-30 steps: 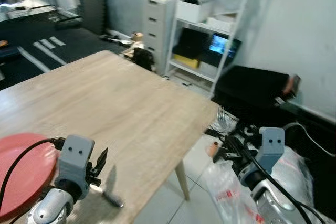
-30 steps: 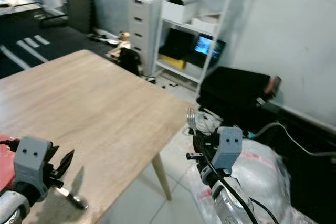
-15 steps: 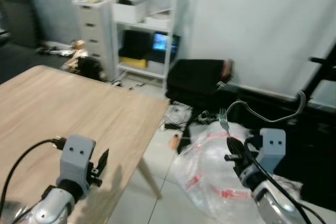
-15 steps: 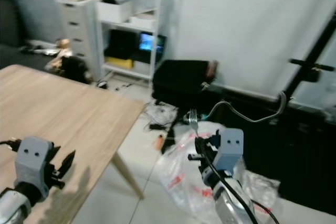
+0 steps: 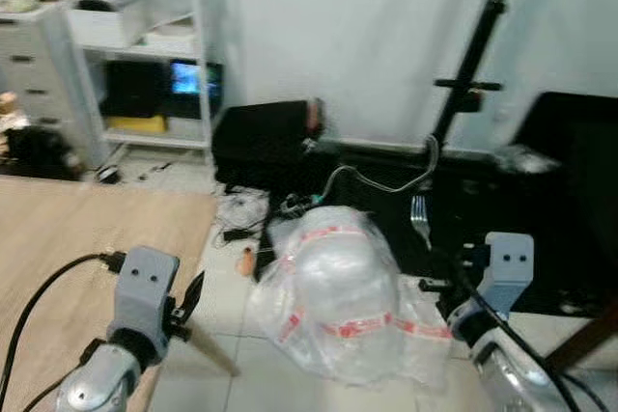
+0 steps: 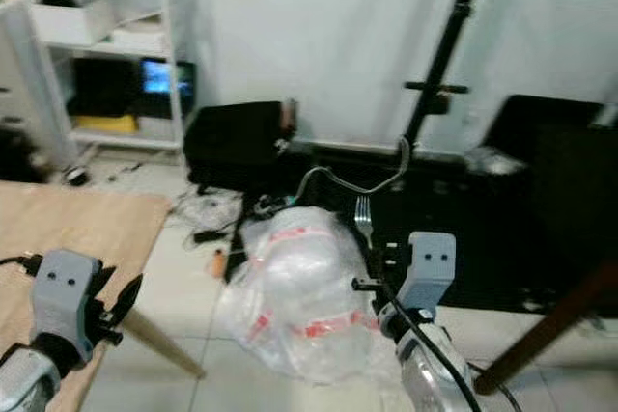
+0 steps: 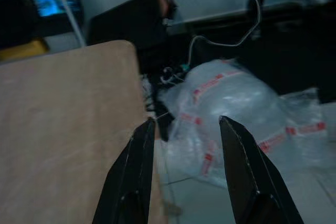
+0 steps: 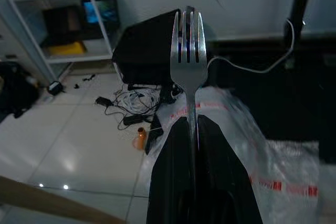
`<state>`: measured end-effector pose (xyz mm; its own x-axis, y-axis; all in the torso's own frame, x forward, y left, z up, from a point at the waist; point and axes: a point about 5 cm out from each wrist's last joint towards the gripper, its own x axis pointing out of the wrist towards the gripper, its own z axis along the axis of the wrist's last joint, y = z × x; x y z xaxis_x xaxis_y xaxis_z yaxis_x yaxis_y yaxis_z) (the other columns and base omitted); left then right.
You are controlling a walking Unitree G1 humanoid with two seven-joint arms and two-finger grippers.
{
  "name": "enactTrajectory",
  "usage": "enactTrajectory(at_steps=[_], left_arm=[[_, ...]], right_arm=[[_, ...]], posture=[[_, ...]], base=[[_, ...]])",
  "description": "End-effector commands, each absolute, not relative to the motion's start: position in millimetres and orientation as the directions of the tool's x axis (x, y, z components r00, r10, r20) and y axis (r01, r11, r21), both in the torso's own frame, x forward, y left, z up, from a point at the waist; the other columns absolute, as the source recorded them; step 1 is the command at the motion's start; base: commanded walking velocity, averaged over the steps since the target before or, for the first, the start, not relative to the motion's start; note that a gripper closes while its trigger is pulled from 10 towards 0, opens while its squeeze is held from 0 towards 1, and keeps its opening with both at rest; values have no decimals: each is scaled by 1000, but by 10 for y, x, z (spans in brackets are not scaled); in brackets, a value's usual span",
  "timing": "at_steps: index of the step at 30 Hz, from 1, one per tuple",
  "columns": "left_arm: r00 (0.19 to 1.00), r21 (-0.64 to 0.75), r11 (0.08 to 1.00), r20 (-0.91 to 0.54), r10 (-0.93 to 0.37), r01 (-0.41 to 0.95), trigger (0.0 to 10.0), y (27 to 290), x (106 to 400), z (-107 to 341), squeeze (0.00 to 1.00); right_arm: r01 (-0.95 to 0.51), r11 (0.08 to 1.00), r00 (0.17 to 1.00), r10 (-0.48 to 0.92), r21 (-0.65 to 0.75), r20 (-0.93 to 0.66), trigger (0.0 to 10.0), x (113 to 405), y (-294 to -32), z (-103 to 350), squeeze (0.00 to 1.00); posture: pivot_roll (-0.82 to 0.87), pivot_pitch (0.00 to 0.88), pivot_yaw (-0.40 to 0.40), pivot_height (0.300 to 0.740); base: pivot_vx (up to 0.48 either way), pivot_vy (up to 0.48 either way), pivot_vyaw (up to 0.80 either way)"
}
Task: Setting the table
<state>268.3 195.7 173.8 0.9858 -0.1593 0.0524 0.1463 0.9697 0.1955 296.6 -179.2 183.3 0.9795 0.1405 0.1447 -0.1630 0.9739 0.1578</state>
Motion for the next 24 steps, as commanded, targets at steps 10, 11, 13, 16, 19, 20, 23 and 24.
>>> enactTrajectory(at_steps=[10,11,13,16,19,20,23,24], left_arm=[[986,200,968,36,-162,151,10000,1950,2676,1692,0],[986,200,968,36,-162,152,10000,1950,2676,1693,0],[986,201,968,36,-162,152,10000,1951,2676,1693,0],[986,201,968,37,-163,152,10000,1949,2677,1693,0],[986,200,968,37,-163,152,10000,1948,2679,1693,0],[986,200,968,37,-163,152,10000,1948,2679,1693,0],[986,199,968,37,-163,153,10000,1944,2679,1693,0],[986,199,968,37,-163,153,10000,1944,2679,1692,0]], right_arm=[[-147,977,984,130,151,121,10000,2955,-1828,1774,0],[-147,978,984,130,150,120,10000,2955,-1827,1774,0],[-147,978,984,130,149,120,10000,2954,-1827,1774,0],[-146,978,984,129,148,119,10000,2955,-1828,1773,0],[-146,978,984,129,146,119,10000,2956,-1829,1773,0],[-146,978,984,129,146,119,10000,2956,-1829,1773,0],[-145,979,985,129,145,118,10000,2956,-1831,1772,0],[-145,979,985,129,145,118,10000,2956,-1832,1772,0]], posture=[[49,158,48,740],[47,158,48,740],[48,157,48,740],[48,157,48,740],[48,158,48,740],[48,158,48,740],[47,159,48,740],[47,159,48,740]], base=[[0,0,-800],[0,0,-800],[0,0,-800],[0,0,-800],[0,0,-800],[0,0,-800],[0,0,-800],[0,0,-800]])
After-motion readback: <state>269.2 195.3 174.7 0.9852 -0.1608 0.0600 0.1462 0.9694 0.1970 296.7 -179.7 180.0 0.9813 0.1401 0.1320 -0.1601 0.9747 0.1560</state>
